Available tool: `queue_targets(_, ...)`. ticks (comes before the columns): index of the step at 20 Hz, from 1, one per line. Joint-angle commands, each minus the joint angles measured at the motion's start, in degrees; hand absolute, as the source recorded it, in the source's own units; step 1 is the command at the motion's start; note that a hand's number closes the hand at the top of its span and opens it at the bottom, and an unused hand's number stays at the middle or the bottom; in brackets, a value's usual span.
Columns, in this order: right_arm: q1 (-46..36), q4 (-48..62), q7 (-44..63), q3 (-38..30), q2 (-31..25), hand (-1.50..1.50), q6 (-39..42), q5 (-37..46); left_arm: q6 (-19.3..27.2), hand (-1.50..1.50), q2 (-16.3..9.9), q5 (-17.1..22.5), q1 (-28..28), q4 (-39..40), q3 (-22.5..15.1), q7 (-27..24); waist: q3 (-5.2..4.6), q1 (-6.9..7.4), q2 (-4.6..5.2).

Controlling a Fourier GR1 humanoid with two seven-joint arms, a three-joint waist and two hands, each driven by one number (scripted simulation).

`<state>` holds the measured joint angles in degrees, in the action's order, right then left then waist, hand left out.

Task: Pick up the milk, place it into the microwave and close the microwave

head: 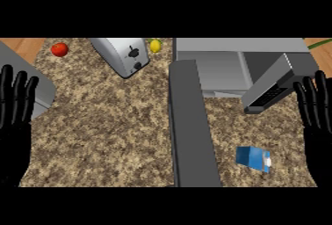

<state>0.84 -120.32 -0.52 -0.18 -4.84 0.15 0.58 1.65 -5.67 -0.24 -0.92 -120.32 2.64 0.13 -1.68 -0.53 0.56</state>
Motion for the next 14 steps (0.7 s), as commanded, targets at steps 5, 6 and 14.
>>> queue_targets(5,11.1,-10.7,-4.2,17.7,4.7,-1.50,-6.9,16.4,-2.1,-1.50,-0.8,0.5,4.3,-2.2,-0.1,0.2,1.64,0.51,-0.80)
queue_targets(6,11.4,-18.3,3.4,22.4,4.7,-1.50,-8.9,18.9,-0.6,-1.50,-0.3,-3.1,2.7,-1.0,-1.9,0.4,1.58,-0.02,-0.96)
queue_targets(14,20.5,-10.6,-2.8,42.7,4.8,-1.50,-8.6,20.6,-4.3,-1.50,1.9,10.3,9.4,-2.1,1.6,2.1,1.64,0.33,-0.79)
